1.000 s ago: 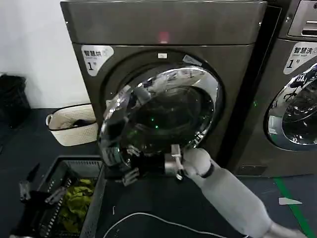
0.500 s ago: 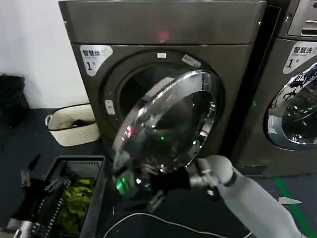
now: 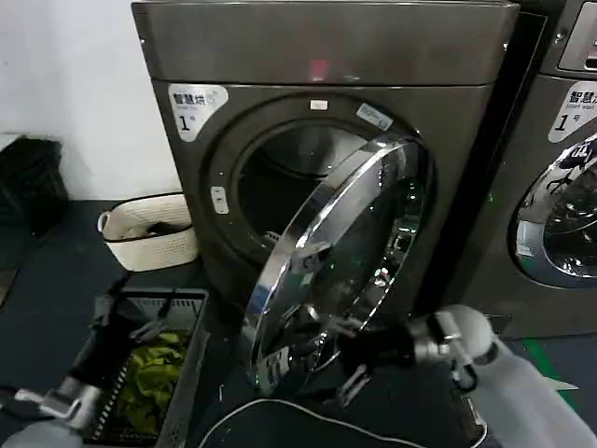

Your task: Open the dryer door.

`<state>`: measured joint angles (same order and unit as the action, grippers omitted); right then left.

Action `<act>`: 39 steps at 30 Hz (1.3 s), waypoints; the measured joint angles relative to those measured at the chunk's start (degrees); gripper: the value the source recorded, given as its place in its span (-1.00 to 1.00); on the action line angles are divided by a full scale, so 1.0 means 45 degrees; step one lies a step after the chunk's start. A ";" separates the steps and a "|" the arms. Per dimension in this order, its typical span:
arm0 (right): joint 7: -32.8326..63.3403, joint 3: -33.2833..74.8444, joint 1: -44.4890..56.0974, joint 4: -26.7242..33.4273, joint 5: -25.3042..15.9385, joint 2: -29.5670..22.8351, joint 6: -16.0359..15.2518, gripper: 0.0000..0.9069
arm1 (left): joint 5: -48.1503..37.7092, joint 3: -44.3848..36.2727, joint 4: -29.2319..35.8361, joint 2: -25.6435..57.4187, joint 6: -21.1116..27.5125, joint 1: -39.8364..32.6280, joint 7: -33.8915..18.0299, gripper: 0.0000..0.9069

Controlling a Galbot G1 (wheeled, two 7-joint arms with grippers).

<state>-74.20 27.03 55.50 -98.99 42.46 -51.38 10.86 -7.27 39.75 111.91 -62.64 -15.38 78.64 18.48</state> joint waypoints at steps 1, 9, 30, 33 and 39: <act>-0.0017 0.0478 0.0369 -0.0060 0.0037 -0.0031 0.0090 1.00 | -0.0069 -0.0204 -0.0098 0.0096 -0.0034 -0.0166 0.0004 1.00; -0.0235 0.4954 0.3958 -0.0914 0.0270 -0.0721 0.1082 1.00 | -0.0863 -0.2202 -0.1143 0.0936 -0.0355 -0.1862 0.0031 1.00; 0.7354 1.5779 0.9807 -0.0849 -0.3099 -0.4902 0.4356 1.00 | -0.1277 -0.7614 -0.2499 0.1022 -0.0539 -0.5856 0.0359 1.00; 0.9040 1.7195 0.9758 -0.0407 -0.3743 -0.5197 0.3925 1.00 | -0.1260 -0.8394 -0.2603 0.0799 -0.0479 -0.6420 0.0331 1.00; 1.1849 1.9526 0.9781 0.0591 -0.5292 -0.5238 0.3553 1.00 | -0.1109 -0.9779 -0.2874 0.0278 -0.0349 -0.7489 0.0350 1.00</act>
<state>-20.88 114.90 99.52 -96.33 18.65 -74.95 26.84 -12.26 -4.25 98.98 -61.38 -16.94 44.93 20.06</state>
